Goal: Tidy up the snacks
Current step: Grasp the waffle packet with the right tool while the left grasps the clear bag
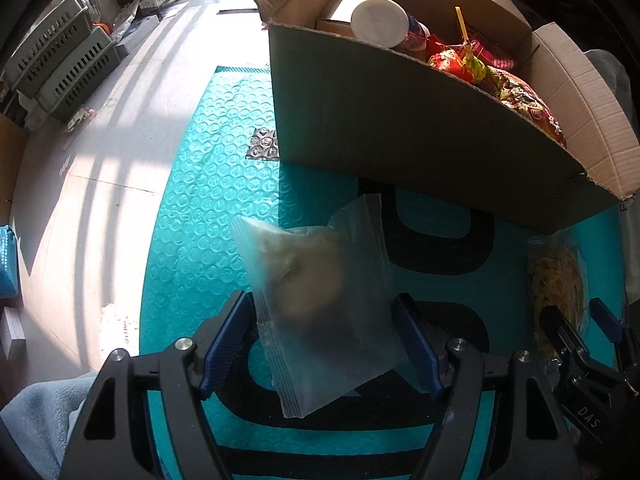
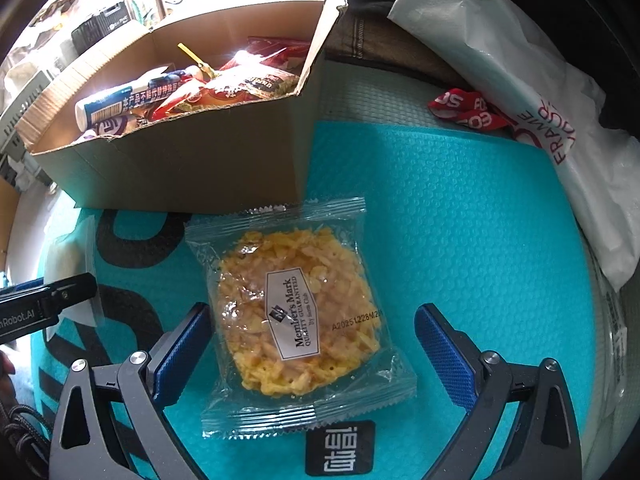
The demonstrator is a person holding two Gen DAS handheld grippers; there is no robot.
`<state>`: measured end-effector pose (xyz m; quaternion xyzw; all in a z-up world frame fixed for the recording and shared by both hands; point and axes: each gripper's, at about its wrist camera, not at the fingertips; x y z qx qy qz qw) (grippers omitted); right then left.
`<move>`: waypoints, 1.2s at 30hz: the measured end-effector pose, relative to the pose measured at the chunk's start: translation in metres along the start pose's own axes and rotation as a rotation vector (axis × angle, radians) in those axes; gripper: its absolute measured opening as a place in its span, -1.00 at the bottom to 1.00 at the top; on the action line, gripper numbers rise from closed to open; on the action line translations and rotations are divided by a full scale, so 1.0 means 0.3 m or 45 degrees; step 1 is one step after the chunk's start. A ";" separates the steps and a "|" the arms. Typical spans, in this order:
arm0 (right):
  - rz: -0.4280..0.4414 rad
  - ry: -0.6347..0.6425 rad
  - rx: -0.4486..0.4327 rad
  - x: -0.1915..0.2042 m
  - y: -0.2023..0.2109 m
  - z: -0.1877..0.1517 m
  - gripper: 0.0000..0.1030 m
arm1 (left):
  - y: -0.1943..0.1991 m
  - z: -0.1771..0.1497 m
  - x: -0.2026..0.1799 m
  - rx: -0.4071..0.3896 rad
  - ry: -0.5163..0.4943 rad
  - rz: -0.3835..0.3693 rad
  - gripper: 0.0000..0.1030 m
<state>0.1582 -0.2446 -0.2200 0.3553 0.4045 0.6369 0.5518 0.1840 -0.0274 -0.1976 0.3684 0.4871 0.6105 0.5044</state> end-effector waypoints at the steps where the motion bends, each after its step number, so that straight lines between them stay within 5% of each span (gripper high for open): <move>1: 0.010 -0.003 0.009 -0.004 -0.011 0.000 0.97 | -0.005 -0.002 -0.002 0.003 -0.018 0.023 0.47; 5: 0.057 -0.042 0.066 -0.020 -0.065 -0.001 0.97 | -0.029 -0.005 0.011 0.010 -0.021 0.059 0.92; 10: 0.018 -0.023 0.041 -0.003 -0.070 -0.005 0.97 | -0.023 -0.023 0.060 -0.033 0.022 0.007 0.91; 14: 0.016 -0.022 0.019 0.013 -0.038 -0.029 0.61 | 0.005 -0.053 0.082 -0.097 0.048 -0.003 0.44; 18: -0.003 -0.049 0.020 0.018 -0.009 -0.063 0.51 | 0.025 -0.066 0.096 -0.117 0.015 -0.024 0.01; 36: 0.083 -0.050 0.116 0.021 0.152 -0.332 0.49 | 0.116 -0.345 -0.061 0.036 -0.309 -0.281 -0.02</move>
Point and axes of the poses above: each gripper's, at about its wrist camera, not at the fingertips, and y roughly against the way its jaws point, x to its left, z to its top, and after that the axes turned 1 degree about -x, right-handed
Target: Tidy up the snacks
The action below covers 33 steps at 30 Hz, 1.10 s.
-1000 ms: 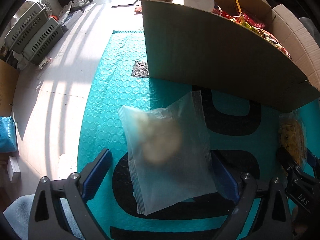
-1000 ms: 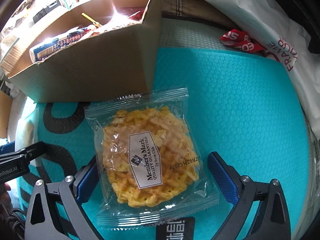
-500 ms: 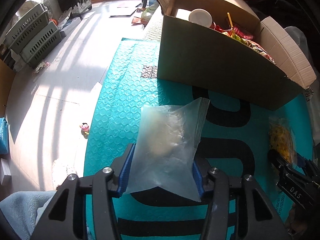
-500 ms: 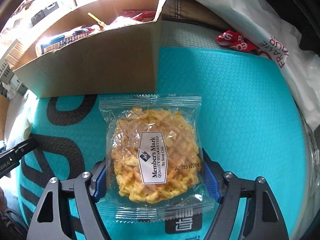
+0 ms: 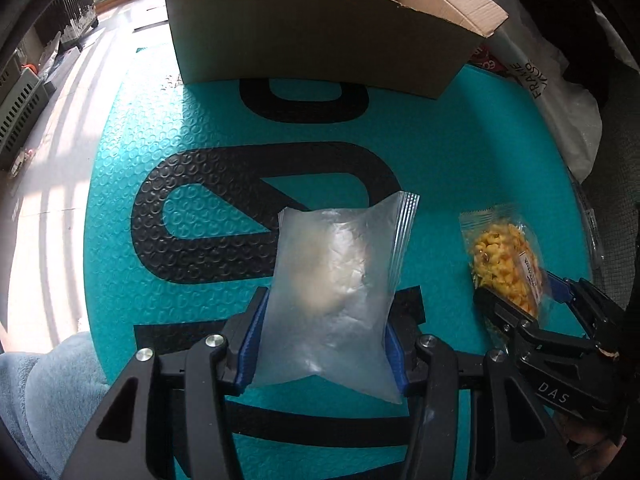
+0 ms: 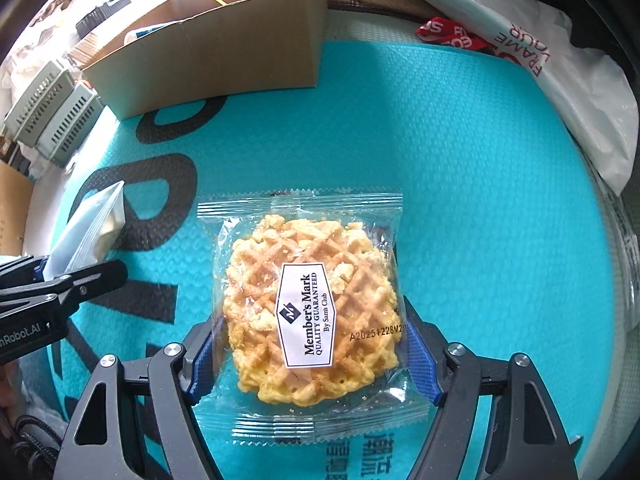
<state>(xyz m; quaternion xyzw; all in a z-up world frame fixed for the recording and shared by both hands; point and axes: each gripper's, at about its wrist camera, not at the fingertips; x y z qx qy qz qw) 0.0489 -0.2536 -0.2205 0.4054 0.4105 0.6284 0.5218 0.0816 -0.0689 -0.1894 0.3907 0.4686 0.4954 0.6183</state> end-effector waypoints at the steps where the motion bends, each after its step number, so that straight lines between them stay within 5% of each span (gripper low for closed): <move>1: 0.006 -0.003 0.006 0.000 0.000 0.006 0.49 | -0.002 0.002 -0.001 0.004 -0.007 -0.005 -0.03; 15: 0.116 -0.011 0.025 0.006 0.004 0.018 0.37 | 0.012 -0.032 -0.052 0.049 -0.062 0.019 -0.28; 33: 0.267 -0.029 -0.007 -0.003 0.058 -0.010 0.34 | 0.221 -0.109 -0.045 -0.065 -0.047 -0.036 -0.30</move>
Point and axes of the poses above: each gripper's, at about its wrist camera, not at the fingertips, and y roughly against the way its jaws point, x to its left, z to its top, and after that the axes turned 1 degree about -x, right-handed
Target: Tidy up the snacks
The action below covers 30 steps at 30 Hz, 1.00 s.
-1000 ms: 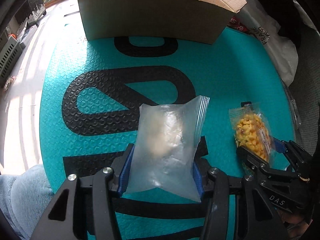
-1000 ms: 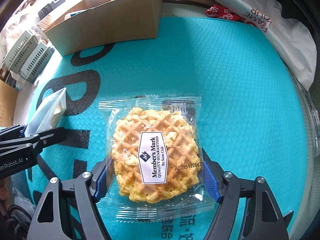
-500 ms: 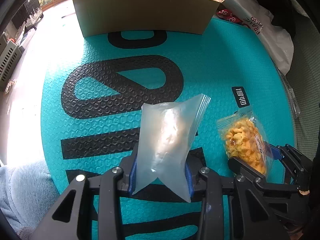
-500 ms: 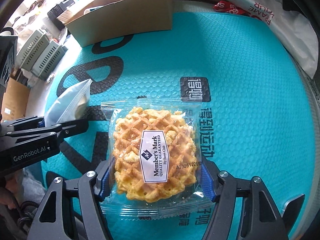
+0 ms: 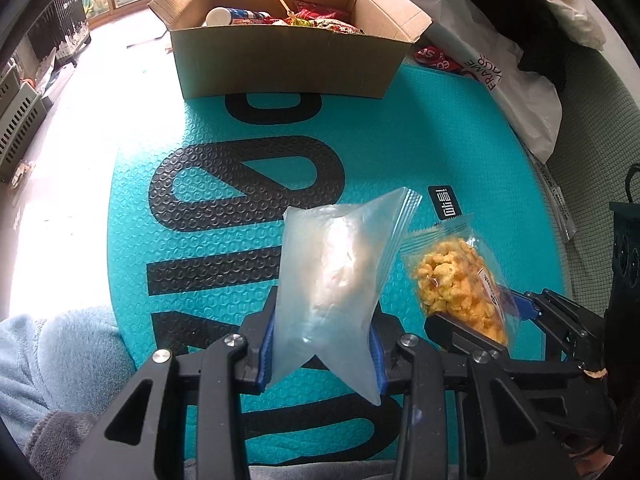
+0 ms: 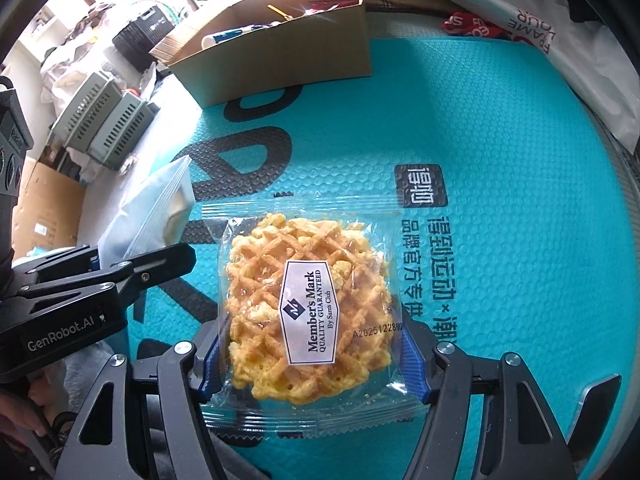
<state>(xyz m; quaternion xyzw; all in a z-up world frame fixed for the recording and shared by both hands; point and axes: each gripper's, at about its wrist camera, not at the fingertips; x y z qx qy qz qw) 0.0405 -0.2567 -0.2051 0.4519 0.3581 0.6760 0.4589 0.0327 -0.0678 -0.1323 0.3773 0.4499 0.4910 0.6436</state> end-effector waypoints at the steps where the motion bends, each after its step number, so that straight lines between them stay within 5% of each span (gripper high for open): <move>1: 0.010 0.002 -0.001 0.001 0.004 -0.001 0.34 | 0.007 0.003 -0.004 -0.004 0.002 -0.002 -0.30; 12: 0.095 0.022 -0.070 0.076 0.110 0.055 0.34 | 0.184 0.045 0.005 -0.129 -0.005 -0.023 -0.30; 30: 0.128 0.153 -0.300 0.186 0.333 0.314 0.34 | 0.454 0.332 -0.018 -0.420 -0.041 -0.056 -0.30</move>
Point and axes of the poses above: each gripper's, at about its wrist camera, not at the fingertips, and y roughly against the way its jaws point, x to its left, z to its top, and after that the axes turned 1 degree about -x, right-handed
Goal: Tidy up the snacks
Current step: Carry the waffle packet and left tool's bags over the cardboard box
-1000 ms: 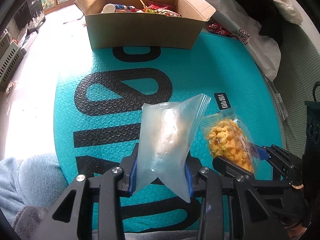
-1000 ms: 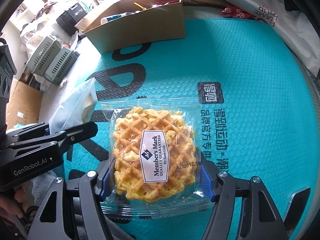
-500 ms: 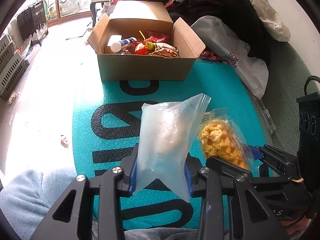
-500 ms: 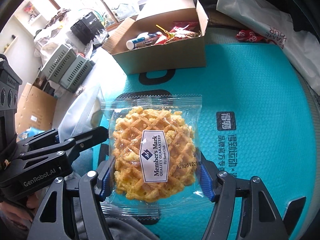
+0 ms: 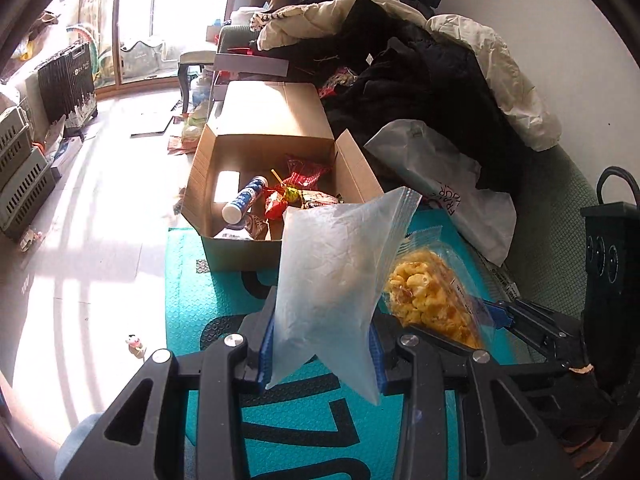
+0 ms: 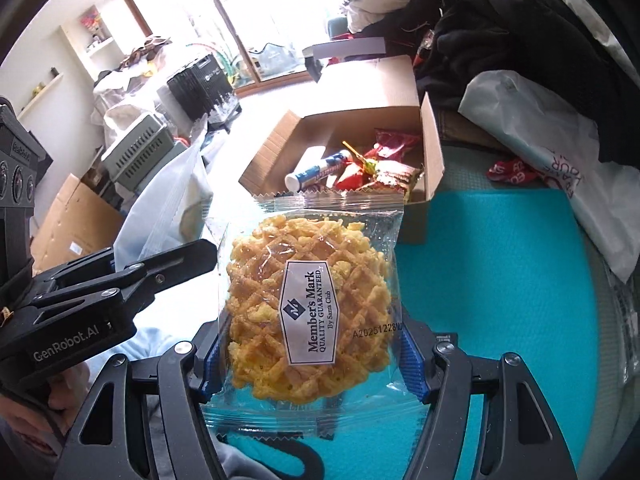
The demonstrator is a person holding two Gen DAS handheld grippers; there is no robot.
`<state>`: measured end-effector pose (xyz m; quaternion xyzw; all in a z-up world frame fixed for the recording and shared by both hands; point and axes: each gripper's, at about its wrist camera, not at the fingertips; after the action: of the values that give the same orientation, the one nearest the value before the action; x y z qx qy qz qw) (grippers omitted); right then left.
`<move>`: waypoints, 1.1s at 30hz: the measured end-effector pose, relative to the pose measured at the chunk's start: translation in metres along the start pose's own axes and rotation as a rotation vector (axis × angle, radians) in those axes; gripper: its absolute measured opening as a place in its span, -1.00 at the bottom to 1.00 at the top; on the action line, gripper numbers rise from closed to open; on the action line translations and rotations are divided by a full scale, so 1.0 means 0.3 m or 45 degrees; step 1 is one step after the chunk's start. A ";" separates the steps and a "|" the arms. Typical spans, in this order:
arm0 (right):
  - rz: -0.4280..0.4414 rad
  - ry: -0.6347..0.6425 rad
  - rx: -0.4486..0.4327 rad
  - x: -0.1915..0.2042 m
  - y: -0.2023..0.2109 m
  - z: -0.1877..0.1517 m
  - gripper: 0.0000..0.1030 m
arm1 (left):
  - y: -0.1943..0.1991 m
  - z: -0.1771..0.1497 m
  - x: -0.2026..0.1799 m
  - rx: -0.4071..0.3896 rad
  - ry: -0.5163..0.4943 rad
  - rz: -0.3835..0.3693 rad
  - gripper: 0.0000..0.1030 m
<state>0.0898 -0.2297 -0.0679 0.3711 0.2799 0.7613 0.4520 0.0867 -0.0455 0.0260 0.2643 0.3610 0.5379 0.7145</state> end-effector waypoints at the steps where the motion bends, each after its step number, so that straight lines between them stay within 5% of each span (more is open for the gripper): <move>1: 0.003 0.007 -0.013 0.002 0.004 0.023 0.34 | 0.001 0.019 0.003 -0.013 0.002 -0.002 -0.30; 14: 0.018 0.101 -0.169 0.031 0.001 0.334 0.34 | -0.060 0.315 0.057 -0.153 0.009 -0.024 -0.30; 22: 0.012 0.086 -0.184 -0.010 -0.117 0.513 0.34 | -0.218 0.467 0.140 -0.184 0.022 0.034 -0.30; 33: -0.200 0.077 -0.077 -0.145 -0.417 0.672 0.34 | -0.591 0.583 0.229 -0.016 -0.021 0.190 -0.29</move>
<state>0.3286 -0.1958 -0.0624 0.3112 0.2987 0.7423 0.5127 0.3401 -0.0278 -0.0208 0.2904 0.3311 0.5897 0.6770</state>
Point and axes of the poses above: each gripper's, at about its wrist camera, not at the fingertips, and y roughly against the way its jaws point, x to its left, z to its top, and after that the axes turned 1 degree about -x, right-handed
